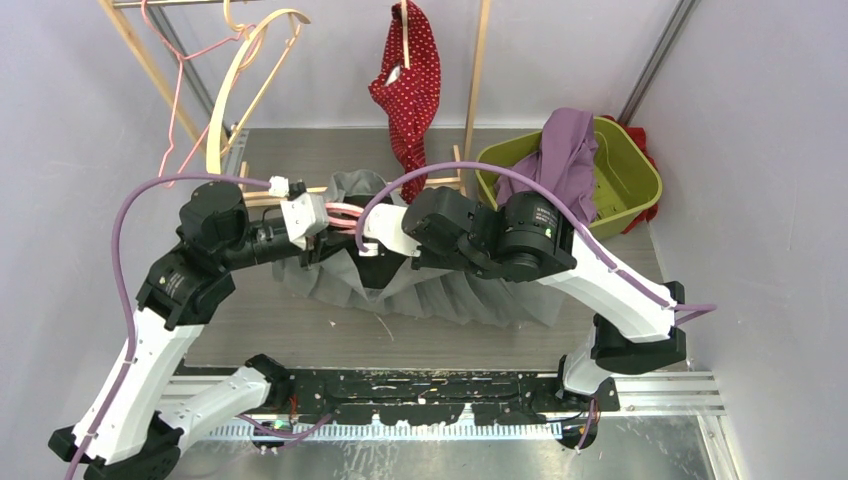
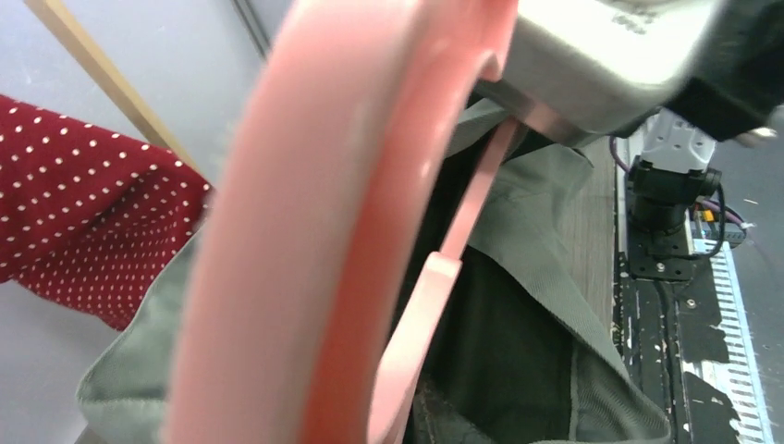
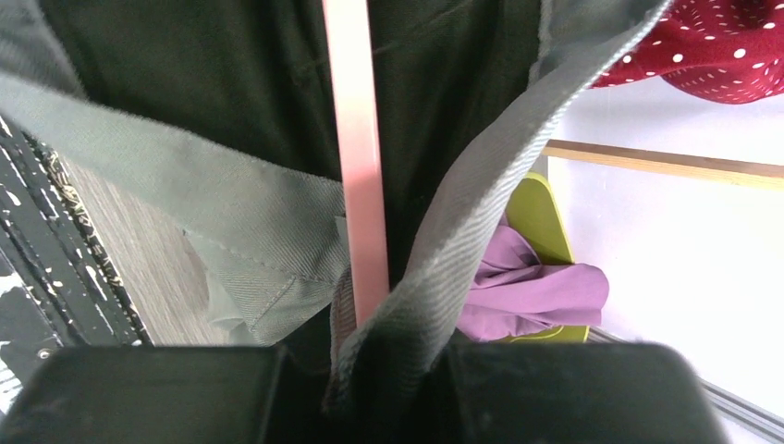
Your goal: Remove the skirt from the hanger
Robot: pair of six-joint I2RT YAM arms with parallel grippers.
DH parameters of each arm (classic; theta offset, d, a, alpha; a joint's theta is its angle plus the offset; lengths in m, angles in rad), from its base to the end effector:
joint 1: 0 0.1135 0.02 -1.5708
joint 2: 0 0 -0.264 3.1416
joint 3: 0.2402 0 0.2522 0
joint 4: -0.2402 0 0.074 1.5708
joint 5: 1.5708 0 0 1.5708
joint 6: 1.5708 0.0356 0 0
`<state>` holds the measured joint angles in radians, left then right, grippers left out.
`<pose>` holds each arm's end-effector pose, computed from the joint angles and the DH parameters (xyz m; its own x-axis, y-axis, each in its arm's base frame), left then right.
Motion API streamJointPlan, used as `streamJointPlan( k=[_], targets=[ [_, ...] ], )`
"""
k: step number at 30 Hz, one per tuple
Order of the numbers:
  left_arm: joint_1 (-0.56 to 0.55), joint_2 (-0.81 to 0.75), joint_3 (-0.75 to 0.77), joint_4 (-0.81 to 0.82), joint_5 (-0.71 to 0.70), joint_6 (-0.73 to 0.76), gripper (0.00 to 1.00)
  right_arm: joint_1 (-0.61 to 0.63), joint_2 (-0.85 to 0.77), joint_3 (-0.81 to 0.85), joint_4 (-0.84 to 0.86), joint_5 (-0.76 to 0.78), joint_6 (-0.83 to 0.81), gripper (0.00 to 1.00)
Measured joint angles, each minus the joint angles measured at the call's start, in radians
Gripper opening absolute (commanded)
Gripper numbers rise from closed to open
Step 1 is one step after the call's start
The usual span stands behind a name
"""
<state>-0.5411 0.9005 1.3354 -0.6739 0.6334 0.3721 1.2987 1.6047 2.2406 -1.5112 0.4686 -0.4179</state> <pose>0.1200 -0.0967 0.4537 0.1411 0.2571 -0.9560 0.9197 0.3233 0.2227 0.0849 0.2443 0.4899 0.1286 -0.8863 -0.4449 -0.7981 0.1738 -0.5770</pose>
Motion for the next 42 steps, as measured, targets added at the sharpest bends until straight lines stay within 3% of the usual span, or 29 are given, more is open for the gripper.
streamJointPlan(
  k=[5,10,17,20,23,32,37,38,39,40,42],
  targets=[
    [-0.005,-0.035,-0.019,-0.024,0.018,0.027,0.05,0.000,0.000,0.000,0.008,0.014,-0.030,0.00],
    [-0.006,-0.055,-0.059,0.005,0.037,0.024,0.31,0.002,0.003,0.000,0.006,0.020,-0.055,0.00],
    [0.005,-0.073,-0.132,0.039,-0.055,0.006,0.36,0.002,0.021,0.013,-0.008,0.054,-0.063,0.00],
    [0.005,-0.092,-0.160,0.039,-0.090,0.010,0.28,0.002,0.026,0.013,-0.006,0.058,-0.073,0.00],
    [0.005,-0.104,-0.176,0.045,-0.108,0.016,0.01,0.002,0.027,0.013,-0.004,0.062,-0.083,0.00],
    [-0.001,-0.100,-0.179,0.050,-0.064,0.016,0.00,-0.003,0.024,0.020,0.005,0.102,-0.119,0.00],
    [-0.001,-0.072,-0.145,0.048,-0.098,-0.021,0.00,-0.004,-0.023,-0.078,0.107,0.166,-0.140,0.04],
    [-0.001,-0.068,-0.140,0.050,-0.108,-0.029,0.00,-0.004,-0.033,-0.100,0.131,0.179,-0.148,0.11],
    [-0.002,-0.067,-0.138,0.053,-0.119,-0.038,0.00,-0.003,-0.047,-0.132,0.167,0.198,-0.158,0.33],
    [-0.002,-0.065,-0.134,0.054,-0.132,-0.048,0.00,-0.003,-0.056,-0.156,0.196,0.212,-0.167,0.49],
    [-0.002,-0.058,-0.122,0.047,-0.151,-0.062,0.00,-0.004,-0.068,-0.187,0.274,0.248,-0.167,0.59]
  ],
)
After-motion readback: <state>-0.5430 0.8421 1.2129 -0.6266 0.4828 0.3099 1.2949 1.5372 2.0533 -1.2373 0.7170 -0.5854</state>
